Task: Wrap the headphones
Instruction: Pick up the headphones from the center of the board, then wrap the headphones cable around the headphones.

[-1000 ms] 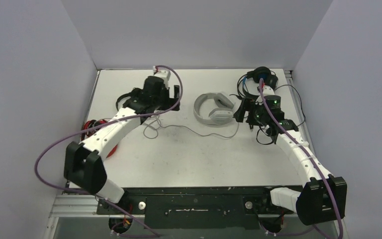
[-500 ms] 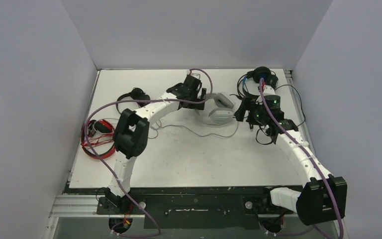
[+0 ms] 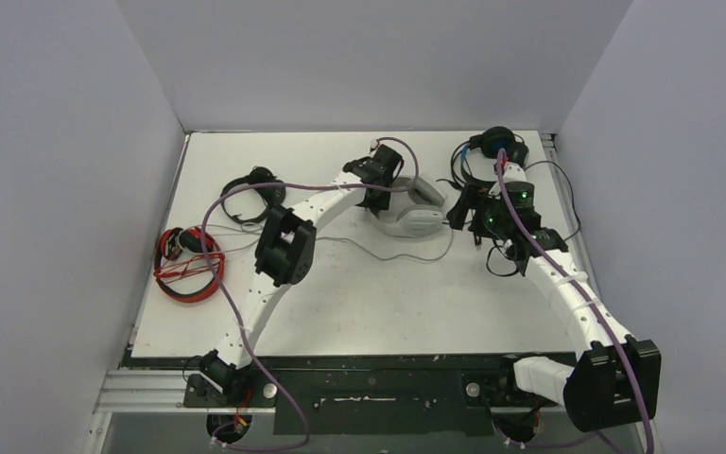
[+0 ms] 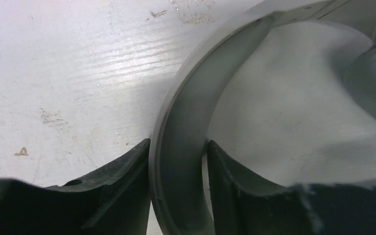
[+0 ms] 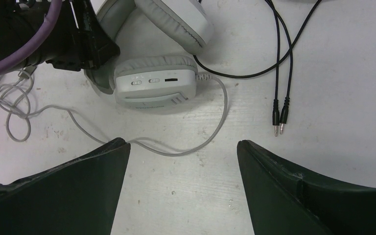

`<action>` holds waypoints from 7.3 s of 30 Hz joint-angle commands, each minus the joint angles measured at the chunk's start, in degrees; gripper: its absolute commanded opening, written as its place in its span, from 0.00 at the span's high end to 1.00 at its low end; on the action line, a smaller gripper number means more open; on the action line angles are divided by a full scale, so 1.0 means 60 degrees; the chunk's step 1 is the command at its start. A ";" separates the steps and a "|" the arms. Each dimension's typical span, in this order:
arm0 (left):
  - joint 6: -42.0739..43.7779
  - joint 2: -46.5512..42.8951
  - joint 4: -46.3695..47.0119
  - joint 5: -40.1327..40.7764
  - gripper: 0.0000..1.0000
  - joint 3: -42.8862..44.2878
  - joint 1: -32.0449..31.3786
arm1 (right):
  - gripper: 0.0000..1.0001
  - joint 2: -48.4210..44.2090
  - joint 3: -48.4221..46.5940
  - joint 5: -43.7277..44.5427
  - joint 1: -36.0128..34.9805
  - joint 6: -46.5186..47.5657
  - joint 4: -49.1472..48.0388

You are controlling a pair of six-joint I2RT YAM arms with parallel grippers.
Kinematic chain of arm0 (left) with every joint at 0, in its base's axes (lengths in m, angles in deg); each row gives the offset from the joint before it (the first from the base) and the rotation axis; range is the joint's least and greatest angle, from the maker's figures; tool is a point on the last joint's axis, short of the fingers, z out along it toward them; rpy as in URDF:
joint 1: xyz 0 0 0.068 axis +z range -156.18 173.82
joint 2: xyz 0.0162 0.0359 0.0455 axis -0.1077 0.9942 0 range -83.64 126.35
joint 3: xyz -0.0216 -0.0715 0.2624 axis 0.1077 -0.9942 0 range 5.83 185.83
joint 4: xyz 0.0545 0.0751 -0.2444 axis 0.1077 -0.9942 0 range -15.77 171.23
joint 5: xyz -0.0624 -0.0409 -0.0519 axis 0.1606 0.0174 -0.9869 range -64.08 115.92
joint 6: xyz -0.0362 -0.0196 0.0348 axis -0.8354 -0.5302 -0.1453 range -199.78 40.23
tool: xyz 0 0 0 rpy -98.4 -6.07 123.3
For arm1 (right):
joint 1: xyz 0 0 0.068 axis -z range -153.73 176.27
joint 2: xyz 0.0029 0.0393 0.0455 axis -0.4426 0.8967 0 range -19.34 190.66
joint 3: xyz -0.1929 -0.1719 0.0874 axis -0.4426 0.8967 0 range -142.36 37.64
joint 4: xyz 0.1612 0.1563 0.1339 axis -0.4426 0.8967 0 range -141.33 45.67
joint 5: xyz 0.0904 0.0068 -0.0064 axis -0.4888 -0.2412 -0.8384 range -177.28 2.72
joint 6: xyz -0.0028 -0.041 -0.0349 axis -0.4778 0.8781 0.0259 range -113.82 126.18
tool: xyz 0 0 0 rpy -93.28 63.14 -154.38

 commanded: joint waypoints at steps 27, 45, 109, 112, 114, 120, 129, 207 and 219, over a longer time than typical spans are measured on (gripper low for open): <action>-0.1199 -1.0045 0.1675 0.0834 1.00 -0.5579 0.0815 | 0.08 -0.2584 0.3849 -0.1711 -0.2391 -0.0231 -0.7974; -0.2861 -1.1392 0.1469 -0.3360 1.00 -0.5478 0.1384 | 0.15 0.1838 0.3777 -0.1880 -0.3204 -0.0730 -1.5632; 0.1521 -1.2517 -0.0077 -0.4812 1.00 -0.5879 0.2379 | 1.00 -0.1722 0.2222 0.0202 -0.2826 0.2460 -0.8869; 0.2595 -1.2640 -0.0139 -0.3027 1.00 -0.6329 0.2358 | 1.00 -0.2141 0.1308 0.0682 -0.2887 0.3078 -0.7089; 0.3261 -1.2735 0.0049 -0.2528 1.00 -0.6731 0.2131 | 1.00 -0.2021 0.0444 0.0829 -0.3046 0.3557 -0.5938; 0.3995 -1.2698 0.0680 0.1418 1.00 -0.7544 0.0429 | 1.00 -0.1380 -0.1640 0.1307 -0.4861 0.5603 -0.4008; 0.2834 -1.1715 0.0768 0.2753 1.00 -0.6714 0.0931 | 1.00 -0.1288 -0.2677 0.0876 -0.5642 0.6551 -0.2560; 1.0356 -1.1057 0.5477 0.3444 1.00 -0.8372 0.0169 | 1.00 -0.0228 -0.5819 -0.0878 -0.5548 0.5704 0.4919; 0.9575 -1.1629 0.2863 0.0679 1.00 -0.8088 0.0203 | 1.00 -0.0685 -0.4253 0.4280 -0.5550 0.6975 0.1055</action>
